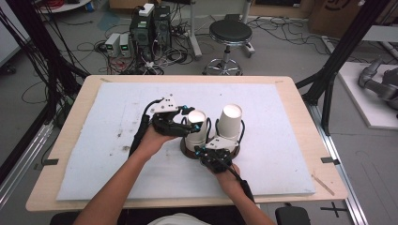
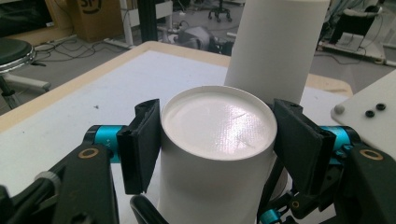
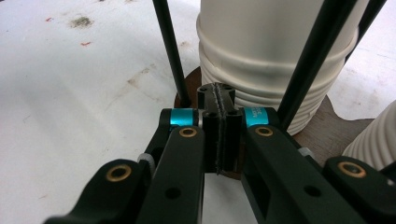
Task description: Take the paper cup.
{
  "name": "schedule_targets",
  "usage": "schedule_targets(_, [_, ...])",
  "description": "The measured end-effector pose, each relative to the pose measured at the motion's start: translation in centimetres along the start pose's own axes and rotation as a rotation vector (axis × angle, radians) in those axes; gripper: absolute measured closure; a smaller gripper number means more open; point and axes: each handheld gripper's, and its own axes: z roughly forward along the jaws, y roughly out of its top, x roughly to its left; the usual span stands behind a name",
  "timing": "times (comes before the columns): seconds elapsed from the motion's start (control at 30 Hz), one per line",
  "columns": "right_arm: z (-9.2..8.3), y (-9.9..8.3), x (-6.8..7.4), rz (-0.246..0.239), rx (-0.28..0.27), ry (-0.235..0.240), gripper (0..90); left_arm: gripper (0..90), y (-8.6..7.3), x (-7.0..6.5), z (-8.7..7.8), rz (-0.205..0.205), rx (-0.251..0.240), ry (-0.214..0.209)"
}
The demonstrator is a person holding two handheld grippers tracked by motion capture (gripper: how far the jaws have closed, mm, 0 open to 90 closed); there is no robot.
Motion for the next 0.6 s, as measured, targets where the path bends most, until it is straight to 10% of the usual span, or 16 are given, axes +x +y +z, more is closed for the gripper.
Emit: schedule_targets(0.6, [0.0, 0.0, -0.1, -0.003, 0.006, 0.019, 87.0, 35.3, 3.8, -0.1, -1.9, -0.004, -0.088, 0.023])
